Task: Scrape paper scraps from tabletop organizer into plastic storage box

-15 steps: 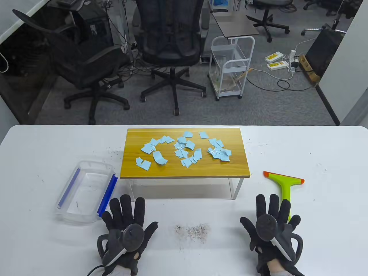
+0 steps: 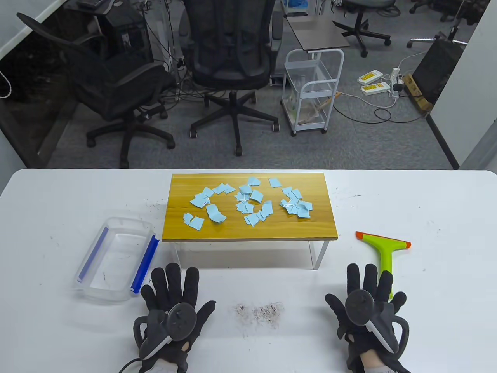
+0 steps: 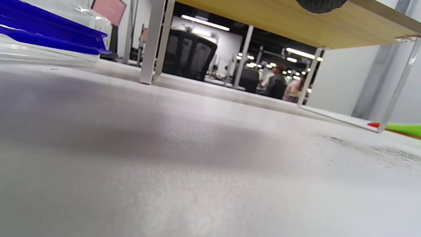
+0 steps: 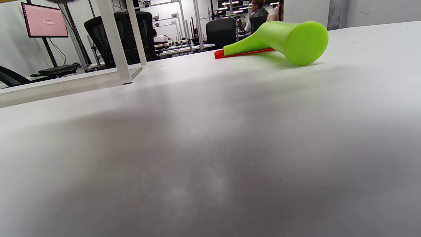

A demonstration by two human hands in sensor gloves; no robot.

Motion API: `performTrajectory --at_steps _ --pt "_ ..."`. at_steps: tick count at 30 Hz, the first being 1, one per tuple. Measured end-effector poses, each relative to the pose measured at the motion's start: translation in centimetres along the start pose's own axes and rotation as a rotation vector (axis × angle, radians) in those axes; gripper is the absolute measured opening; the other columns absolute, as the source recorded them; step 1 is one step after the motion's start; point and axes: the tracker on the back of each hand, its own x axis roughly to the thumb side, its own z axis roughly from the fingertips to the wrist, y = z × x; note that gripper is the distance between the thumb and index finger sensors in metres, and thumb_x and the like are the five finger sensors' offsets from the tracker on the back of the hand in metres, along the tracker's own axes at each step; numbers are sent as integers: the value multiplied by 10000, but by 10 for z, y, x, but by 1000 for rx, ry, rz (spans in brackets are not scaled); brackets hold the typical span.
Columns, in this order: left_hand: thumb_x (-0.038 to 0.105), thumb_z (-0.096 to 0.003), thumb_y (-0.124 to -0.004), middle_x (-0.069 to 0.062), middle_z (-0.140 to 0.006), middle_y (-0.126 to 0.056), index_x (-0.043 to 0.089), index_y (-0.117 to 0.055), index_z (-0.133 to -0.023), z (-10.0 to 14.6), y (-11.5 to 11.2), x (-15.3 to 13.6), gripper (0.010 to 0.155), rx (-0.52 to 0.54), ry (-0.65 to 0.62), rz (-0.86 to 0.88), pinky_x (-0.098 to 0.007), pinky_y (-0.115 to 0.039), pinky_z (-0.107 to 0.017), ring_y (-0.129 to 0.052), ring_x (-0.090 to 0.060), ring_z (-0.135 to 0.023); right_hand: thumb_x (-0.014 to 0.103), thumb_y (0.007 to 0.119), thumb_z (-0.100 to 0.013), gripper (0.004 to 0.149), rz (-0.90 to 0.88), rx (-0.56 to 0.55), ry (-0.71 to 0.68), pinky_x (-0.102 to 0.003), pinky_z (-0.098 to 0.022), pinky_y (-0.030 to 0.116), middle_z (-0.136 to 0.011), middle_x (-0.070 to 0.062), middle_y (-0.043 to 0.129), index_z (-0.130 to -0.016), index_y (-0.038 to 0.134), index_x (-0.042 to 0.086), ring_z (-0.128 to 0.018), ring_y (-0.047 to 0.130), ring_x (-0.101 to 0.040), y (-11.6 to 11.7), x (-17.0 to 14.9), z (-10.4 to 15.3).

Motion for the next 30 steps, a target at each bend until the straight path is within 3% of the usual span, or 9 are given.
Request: performTrajectory --at_steps 10,23,30 --pt "636 -575 -567 -214 -1177 113 286 10 -1131 0 -3 7 875 -17 -31 1 -817 -76 -645 132 -581 -996 650 654 -379 881 -6 10 28 -798 -610 124 -1153 -104 110 -1000 86 388 -1038 87 -499 -2 -1 1" --pt "633 -578 -566 -213 -1183 105 288 10 -1131 -1 -7 18 870 -48 -71 -3 -816 -77 -649 129 -577 -1002 641 660 -381 878 -81 -59 188 -797 -624 137 -1159 -93 127 -1003 93 391 -1050 106 -493 -32 -16 -13" --pt "629 -581 -567 -213 -1190 94 289 -5 -1138 -5 -8 16 862 -61 -65 21 -815 -82 -651 121 -576 -1008 621 679 -384 874 -188 -51 296 -796 -640 177 -1162 -101 185 -1014 126 371 -1061 169 -490 -54 -41 -44"
